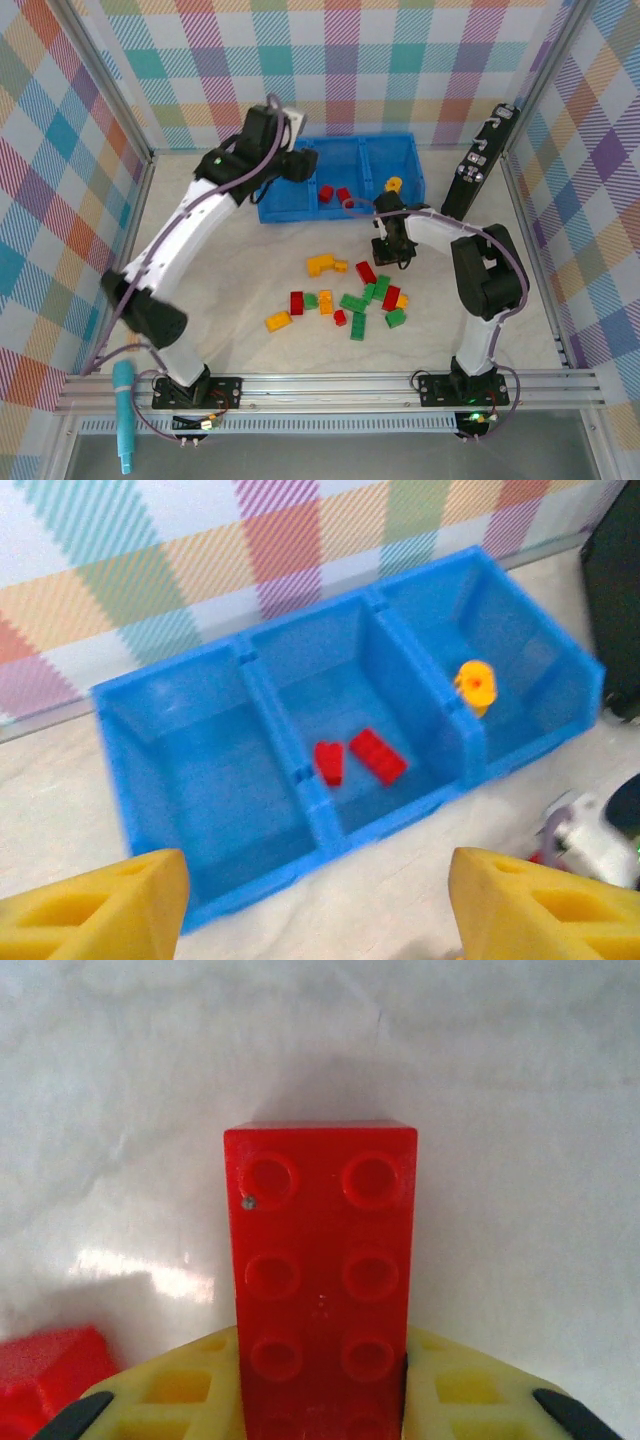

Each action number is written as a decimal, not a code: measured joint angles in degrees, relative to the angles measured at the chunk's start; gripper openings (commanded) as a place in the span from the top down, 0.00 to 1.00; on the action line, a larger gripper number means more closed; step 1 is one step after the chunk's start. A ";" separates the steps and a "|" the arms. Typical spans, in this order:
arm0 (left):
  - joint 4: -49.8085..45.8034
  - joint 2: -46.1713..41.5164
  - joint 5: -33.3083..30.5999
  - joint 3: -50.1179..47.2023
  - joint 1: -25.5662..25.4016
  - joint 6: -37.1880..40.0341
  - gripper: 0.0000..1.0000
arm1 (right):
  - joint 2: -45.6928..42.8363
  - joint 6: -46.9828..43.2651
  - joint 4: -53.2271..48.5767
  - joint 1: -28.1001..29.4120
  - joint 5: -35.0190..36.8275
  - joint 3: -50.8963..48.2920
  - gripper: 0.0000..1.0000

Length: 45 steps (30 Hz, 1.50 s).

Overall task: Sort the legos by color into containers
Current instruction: Pick up the lego from the center of the table, then place the lego in the container.

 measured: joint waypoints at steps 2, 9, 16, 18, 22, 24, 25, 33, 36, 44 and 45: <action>-0.79 -5.42 -1.53 -7.56 0.00 0.24 0.27 | -2.67 0.15 -3.39 0.07 -0.04 0.68 0.79; -7.89 -17.70 -3.69 -24.30 0.00 -0.31 0.25 | -10.05 -0.76 -12.39 0.07 1.38 17.25 0.78; -10.67 -29.70 -1.53 -33.27 0.00 -1.33 0.24 | -5.44 -3.85 -14.73 0.20 2.78 36.17 0.77; -11.30 -31.06 -0.79 -34.91 0.00 -1.73 0.24 | -2.23 -4.59 -14.21 0.35 2.78 39.98 0.77; -12.11 -32.20 -0.02 -37.75 0.00 -2.25 0.23 | 6.38 -5.44 -12.11 1.09 2.51 46.60 0.76; -12.50 -33.29 0.15 -38.99 0.00 -2.21 0.22 | 10.47 -5.77 -11.34 1.40 2.08 48.96 0.76; -12.41 -34.25 0.22 -39.71 0.00 -2.08 0.21 | 12.52 -5.95 -10.91 1.60 1.84 50.03 0.76; -8.31 -43.06 2.19 -45.20 0.00 0.07 0.18 | 24.79 -7.26 -10.27 3.39 0.17 59.65 0.72; -7.32 -43.25 3.28 -45.62 0.00 0.39 0.18 | 28.61 -7.65 -10.21 4.09 0.17 63.17 0.72; -6.40 -43.36 4.07 -45.88 0.00 1.25 0.16 | 33.94 -7.89 -11.50 4.52 0.15 65.00 0.62; -6.40 -43.36 4.17 -45.90 0.00 1.33 0.16 | 34.03 -8.15 -11.72 4.52 0.15 65.00 0.60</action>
